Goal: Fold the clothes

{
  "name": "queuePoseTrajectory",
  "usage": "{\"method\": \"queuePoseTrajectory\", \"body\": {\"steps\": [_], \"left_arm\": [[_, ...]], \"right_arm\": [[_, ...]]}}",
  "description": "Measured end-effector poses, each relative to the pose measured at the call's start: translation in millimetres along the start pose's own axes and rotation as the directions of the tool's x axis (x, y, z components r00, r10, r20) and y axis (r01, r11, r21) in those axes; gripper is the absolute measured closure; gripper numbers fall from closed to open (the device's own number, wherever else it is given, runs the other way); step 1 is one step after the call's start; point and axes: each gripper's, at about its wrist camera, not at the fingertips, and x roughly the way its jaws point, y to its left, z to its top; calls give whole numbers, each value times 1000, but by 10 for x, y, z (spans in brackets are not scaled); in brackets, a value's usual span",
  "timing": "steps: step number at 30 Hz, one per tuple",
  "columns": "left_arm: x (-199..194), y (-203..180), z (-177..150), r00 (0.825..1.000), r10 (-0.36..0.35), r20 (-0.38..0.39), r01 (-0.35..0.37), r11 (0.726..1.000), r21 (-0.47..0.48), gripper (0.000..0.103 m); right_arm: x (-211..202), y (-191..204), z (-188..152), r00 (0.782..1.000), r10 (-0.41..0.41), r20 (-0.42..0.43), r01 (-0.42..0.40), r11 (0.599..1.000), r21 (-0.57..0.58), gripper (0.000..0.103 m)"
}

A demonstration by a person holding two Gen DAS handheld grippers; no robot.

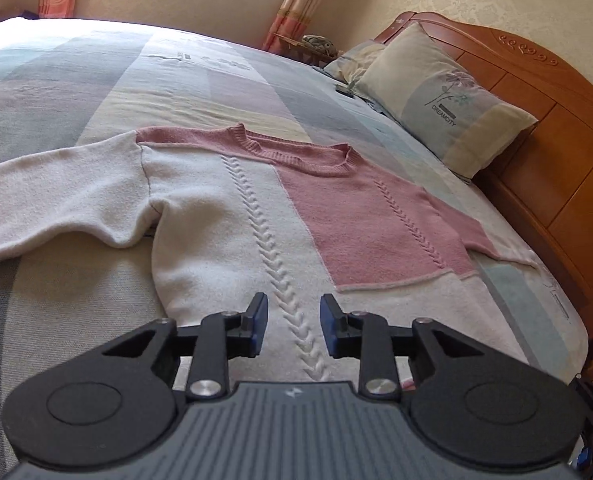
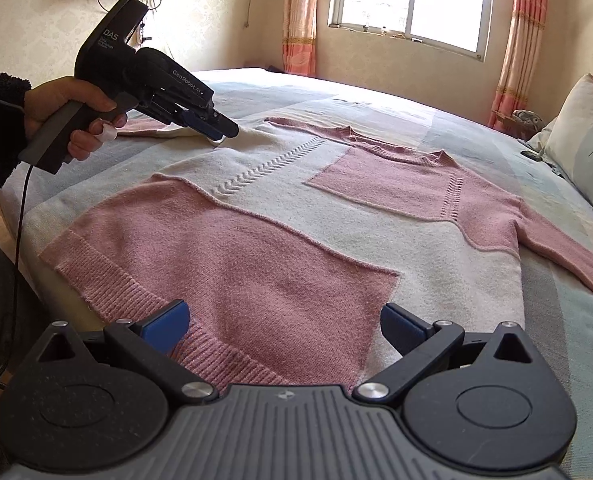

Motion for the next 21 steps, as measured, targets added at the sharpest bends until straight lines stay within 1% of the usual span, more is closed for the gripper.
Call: {"method": "queuePoseTrajectory", "body": {"steps": [1, 2, 3, 4, 6, 8, 9, 10, 13, 15, 17, 19, 21], "left_arm": [[10, 12, -96, 1000, 29, -11, -29, 1000, 11, 69], [-8, 44, -204, 998, 60, -8, -60, 998, 22, 74], [-78, 94, -303, 998, 56, -3, -56, 998, 7, 68], [-161, 142, -383, 999, 36, -8, -36, 999, -28, 70], [-311, 168, -495, 999, 23, -30, -24, 999, -41, 70], [-430, 81, -519, 996, 63, -60, -61, 998, 34, 69], [-453, 26, -484, 995, 81, -66, -77, 995, 70, 69], [-466, -18, -432, 995, 83, -54, -78, 993, 92, 65], [-403, -150, -172, 998, 37, 40, -42, 992, 119, 53], [-229, -217, 4, 996, 22, 82, -33, 990, 136, 48], [25, -231, 135, 993, 55, 107, -70, 987, 144, 47], [259, -172, 205, 989, 117, 88, -127, 984, 122, 47], [406, -56, 161, 990, 141, 2, -140, 987, 84, 49]], "right_arm": [[-8, 12, 9, 1000, 1, -1, -1, 1000, 0, 0], [-26, 26, 17, 1000, -8, -1, 8, 1000, -10, 0], [-48, 38, 23, 1000, -19, -1, 19, 1000, -21, 0], [-82, 45, 25, 999, -38, 5, 38, 999, -38, 0], [-147, 53, 26, 997, -71, 16, 72, 995, -66, 0], [-168, 3, 3, 997, -75, 6, 75, 996, -52, 0], [-152, -24, -10, 997, -79, -8, 79, 996, -45, 0], [-138, -50, -23, 996, -86, -20, 85, 996, -39, 0], [-137, -119, -50, 991, -131, -34, 130, 991, -27, 0], [-152, -183, -57, 990, -138, -40, 138, 990, -7, 0], [-160, -249, -64, 989, -138, -43, 139, 990, 25, 0], [-124, -320, -60, 990, -128, -60, 133, 988, 73, 0], [-92, -369, -41, 991, -117, -64, 123, 987, 100, 0]]}}
